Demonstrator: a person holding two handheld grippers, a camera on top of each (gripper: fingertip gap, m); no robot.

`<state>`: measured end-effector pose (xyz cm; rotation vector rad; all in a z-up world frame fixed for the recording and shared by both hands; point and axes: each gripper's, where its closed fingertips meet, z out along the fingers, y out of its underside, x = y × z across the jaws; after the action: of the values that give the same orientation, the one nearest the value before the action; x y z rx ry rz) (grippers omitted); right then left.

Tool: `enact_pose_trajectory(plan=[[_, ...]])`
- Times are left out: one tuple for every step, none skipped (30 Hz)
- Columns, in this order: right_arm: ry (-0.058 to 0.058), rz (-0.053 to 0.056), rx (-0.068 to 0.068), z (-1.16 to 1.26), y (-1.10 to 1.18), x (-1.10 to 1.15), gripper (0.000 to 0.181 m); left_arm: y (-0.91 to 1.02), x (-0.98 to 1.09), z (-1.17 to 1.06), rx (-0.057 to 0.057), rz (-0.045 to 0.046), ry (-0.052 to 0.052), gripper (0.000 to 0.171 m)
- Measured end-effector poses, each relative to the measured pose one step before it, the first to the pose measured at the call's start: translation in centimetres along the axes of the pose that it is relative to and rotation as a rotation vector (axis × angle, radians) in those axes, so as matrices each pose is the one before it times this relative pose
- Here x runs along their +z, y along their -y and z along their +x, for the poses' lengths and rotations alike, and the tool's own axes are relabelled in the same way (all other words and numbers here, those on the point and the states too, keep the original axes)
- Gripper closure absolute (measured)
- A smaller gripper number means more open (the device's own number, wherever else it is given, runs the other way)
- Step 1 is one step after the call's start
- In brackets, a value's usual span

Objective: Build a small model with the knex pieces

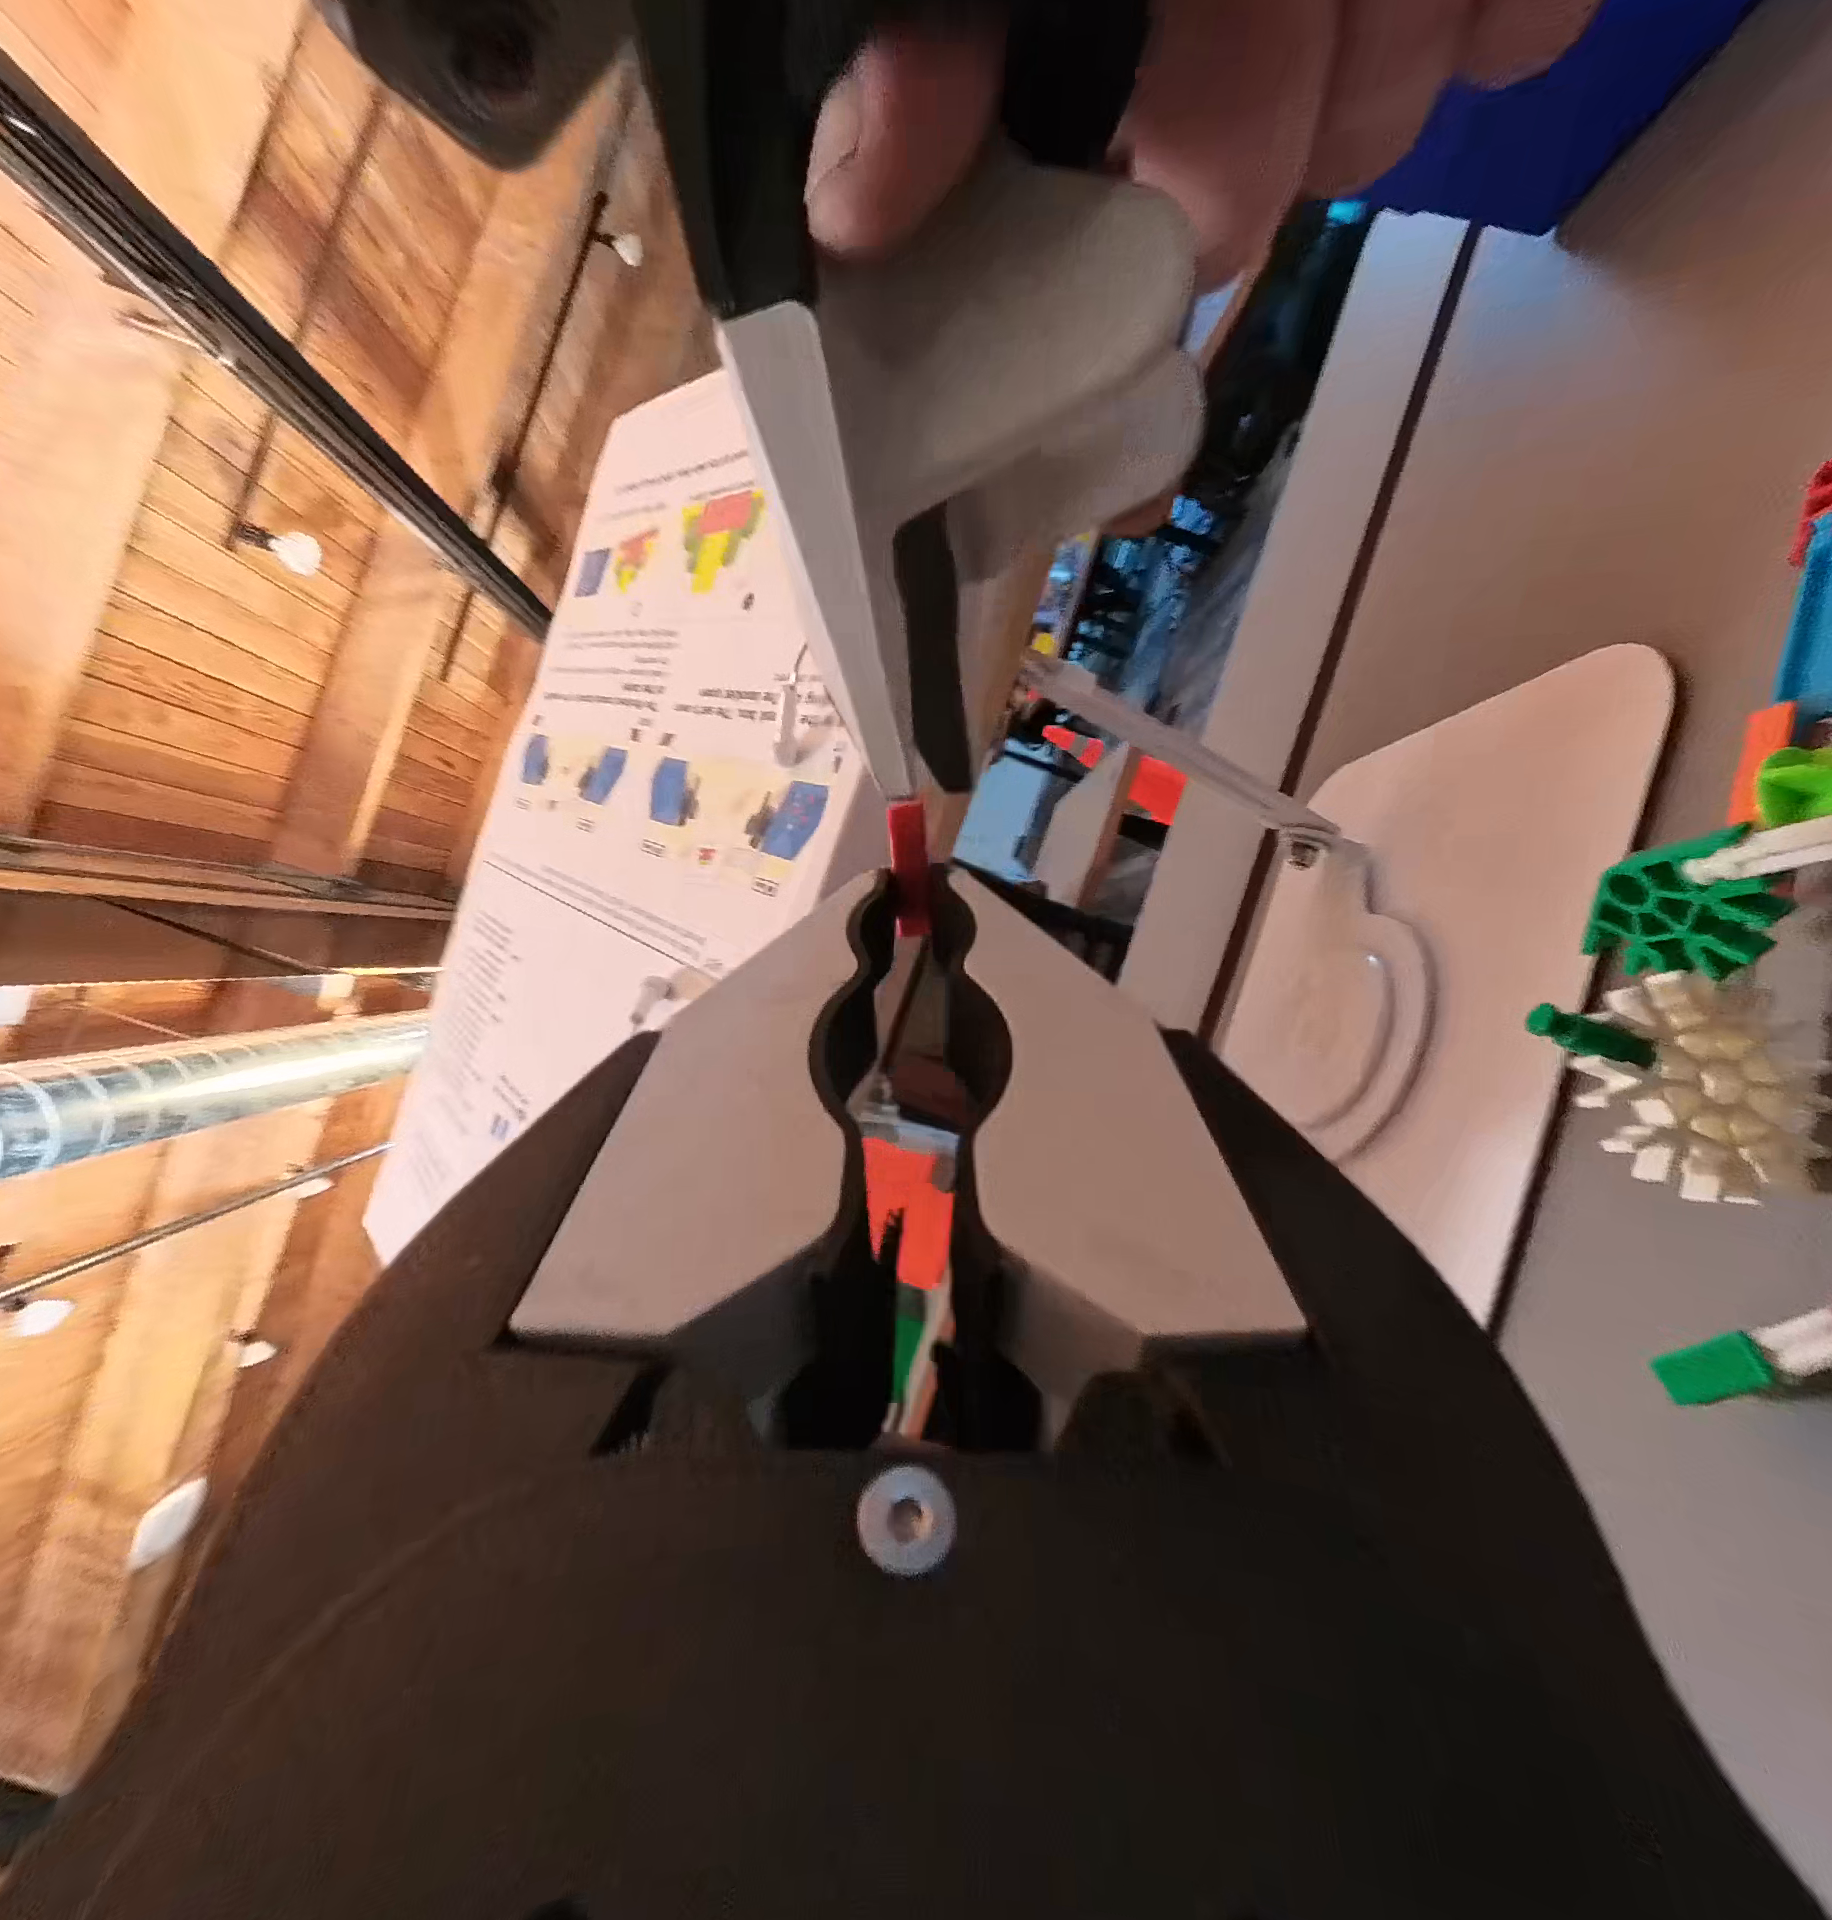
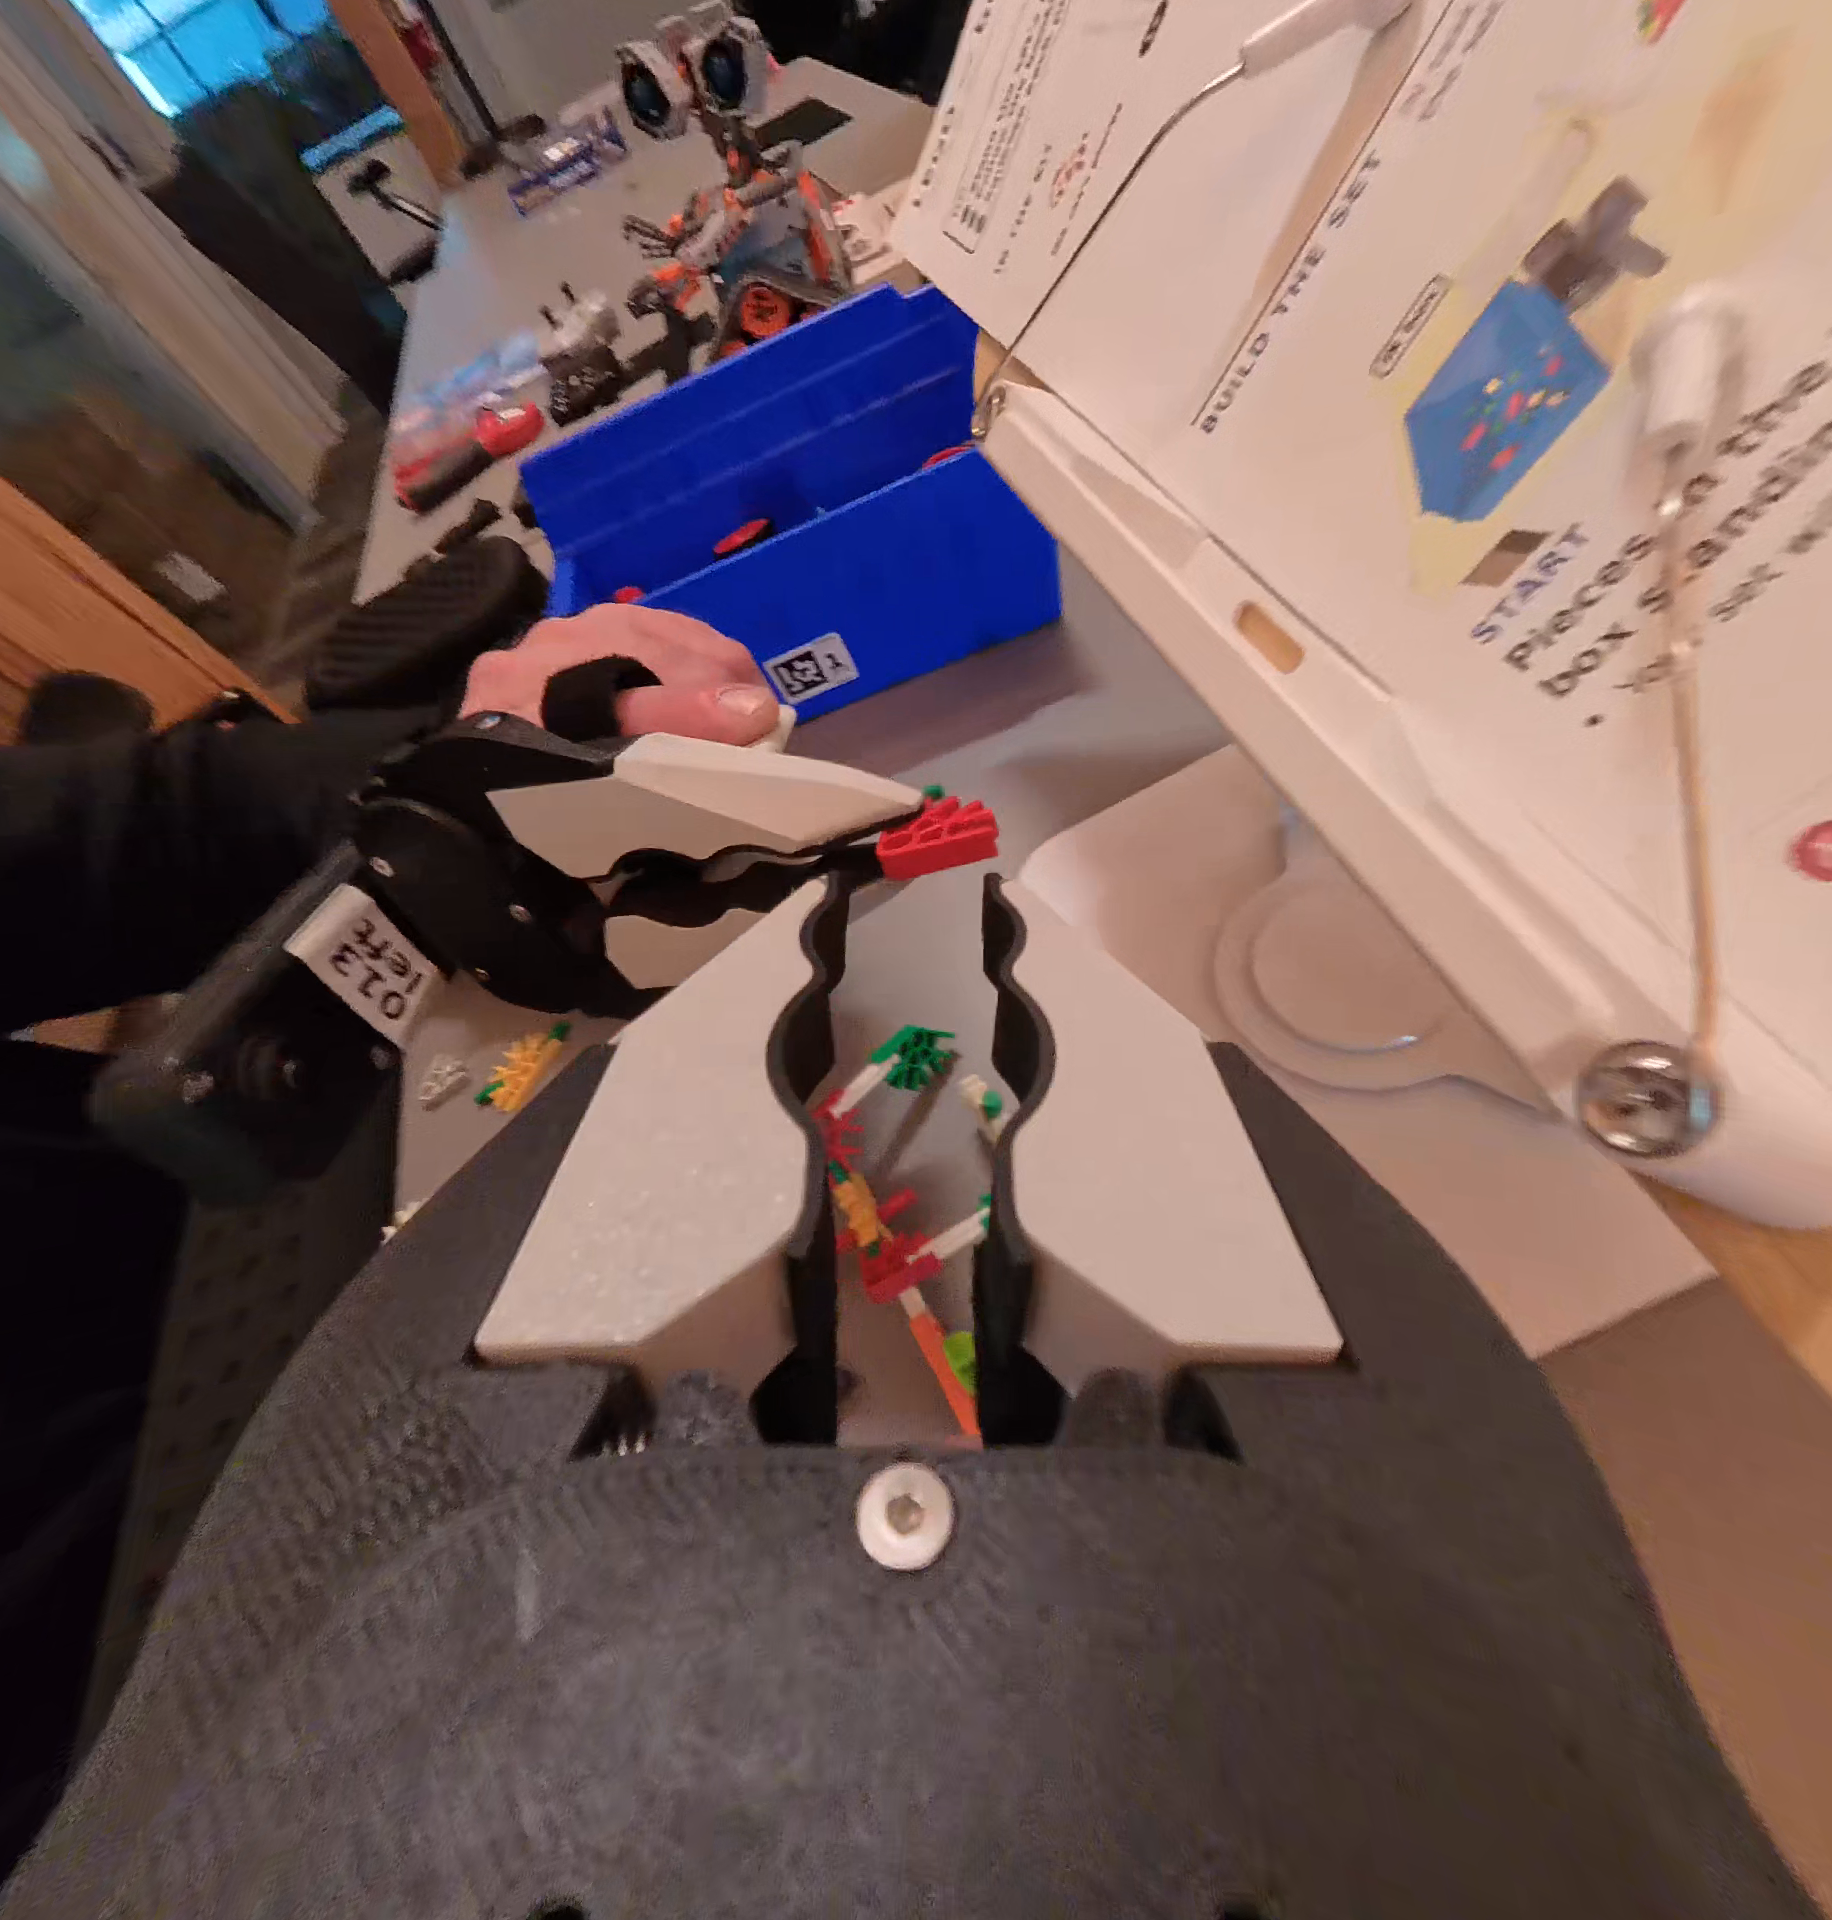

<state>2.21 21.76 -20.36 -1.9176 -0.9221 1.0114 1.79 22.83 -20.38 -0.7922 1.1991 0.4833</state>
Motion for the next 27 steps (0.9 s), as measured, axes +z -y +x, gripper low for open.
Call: enact_pose_trajectory(plan=[[0.0098, -0.0023, 0.0113, -0.049, -0.174, 0.298, 0.157, -0.083, 0.027, -0.085, 0.0153, -0.00325, 0.0132, 0.168], [0.0045, 0.0004, 0.0071, -0.003, -0.105, 0.279, 0.158, -0.028, 0.012, 0.093, 0.0099, 0.00007, -0.0016, 0.168], [0.0181, 0.0049, 0.0081, -0.236, -0.017, 0.238, 0.16, 0.094, -0.056, -0.118, 0.0119, 0.00764, 0.0137, 0.168], [0.0187, 0.0114, 0.0057, -0.274, 0.098, 0.172, 0.161, 0.104, -0.051, -0.098, 0.0133, 0.00492, 0.0142, 0.168], [-0.0017, 0.0132, 0.001, 0.017, 0.163, 0.096, 0.162, 0.03, -0.013, -0.021, 0.008, -0.00005, 0.0084, 0.168], [-0.0078, 0.0126, -0.0014, 0.154, 0.159, 0.006, 0.166, 0.08, -0.05, -0.092, 0.0032, 0.00741, 0.0098, 0.168], [0.0056, 0.0147, 0.0074, 0.011, 0.163, -0.039, 0.169, 0.038, -0.055, -0.22, -0.0008, 0.00881, 0.0144, 0.168], [0.0104, 0.0135, 0.0157, -0.017, 0.154, -0.03, 0.17, -0.024, -0.007, -0.116, 0.0025, 0.00438, 0.008, 0.168], [0.0062, 0.0084, 0.0099, -0.006, 0.075, 0.04, 0.17, -0.054, 0.033, 0.003, 0.0063, -0.00076, 0.0026, 0.168], [0.0028, 0.0078, 0.0011, -0.023, 0.073, 0.082, 0.17, -0.041, -0.009, -0.064, 0.0075, -0.0014, 0.0087, 0.168], [-0.0003, 0.0102, -0.0018, -0.032, 0.122, 0.076, 0.171, -0.035, -0.008, -0.065, 0.0041, 0.00188, 0.0088, 0.168], [-0.0046, 0.0047, -0.0006, 0.017, 0.054, 0.068, 0.172, -0.029, 0.014, 0.051, -0.002, 0.00421, 0.0003, 0.168], [-0.0077, -0.0027, -0.0064, 0.073, -0.041, 0.046, 0.172, -0.068, 0.012, 0.11, -0.0016, 0.00308, -0.0036, 0.167], [-0.0091, -0.0044, -0.0186, 0.059, -0.06, 0.025, 0.173, 0.004, 0.005, 0.134, 0.0047, 0.00526, -0.0031, 0.167], [-0.0102, -0.0075, -0.0193, 0.074, -0.12, 0.013, 0.174, 0.006, 0.009, 0.201, 0.007, 0.00448, -0.0078, 0.167], [-0.0067, -0.0066, -0.0102, 0.06, -0.089, -0.017, 0.175, 0.001, 0.0, 0.132, 0.0054, 0.00567, -0.0049, 0.166], [-0.005, -0.0008, -0.0088, 0.063, 0.001, -0.028, 0.175, 0.0, 0.027, 0.06, -0.0025, 0.00675, -0.0032, 0.166], [-0.0085, -0.0025, -0.0136, 0.103, -0.042, -0.023, 0.176, -0.032, 0.035, 0.158, -0.0087, 0.00553, -0.0144, 0.165], [-0.0075, -0.0019, -0.013, 0.096, -0.046, -0.034, 0.179, -0.029, -0.004, 0.131, -0.0096, 0.00538, -0.0172, 0.164], [-0.0027, 0.0015, -0.007, 0.051, 0.043, -0.079, 0.181, 0.076, -0.048, -0.013, -0.0146, 0.01206, -0.0087, 0.164], [-0.0012, -0.0033, -0.0088, 0.026, 0.0, -0.125, 0.181, 0.246, -0.094, 0.197, -0.0264, 0.02135, -0.0257, 0.164], [-0.0081, -0.0054, -0.0139, 0.104, -0.012, -0.17, 0.181, 0.171, -0.05, 0.34, -0.0264, 0.01443, -0.0376, 0.161], [-0.0136, -0.0002, -0.0113, 0.208, 0.079, -0.244, 0.181, 0.041, -0.023, 0.035, -0.0138, 0.00511, -0.0156, 0.162], [-0.0043, 0.0054, -0.0056, 0.075, 0.212, -0.315, 0.181, -0.015, 0.01, -0.018, -0.0199, -0.00075, -0.0112, 0.162], [0.0038, 0.0025, -0.0045, -0.081, 0.2, -0.325, 0.181, 0.15, -0.051, 0.273, -0.03, 0.01091, -0.0315, 0.163], [-0.002, -0.0025, -0.0112, -0.044, 0.103, -0.249, 0.181, 0.187, -0.072, 0.192, -0.0221, 0.01158, -0.0238, 0.169], [-0.0033, -0.0002, -0.0098, -0.048, 0.105, -0.164, 0.181, -0.025, 0.009, -0.156, 0.0, -0.00484, 0.0064, 0.17]])
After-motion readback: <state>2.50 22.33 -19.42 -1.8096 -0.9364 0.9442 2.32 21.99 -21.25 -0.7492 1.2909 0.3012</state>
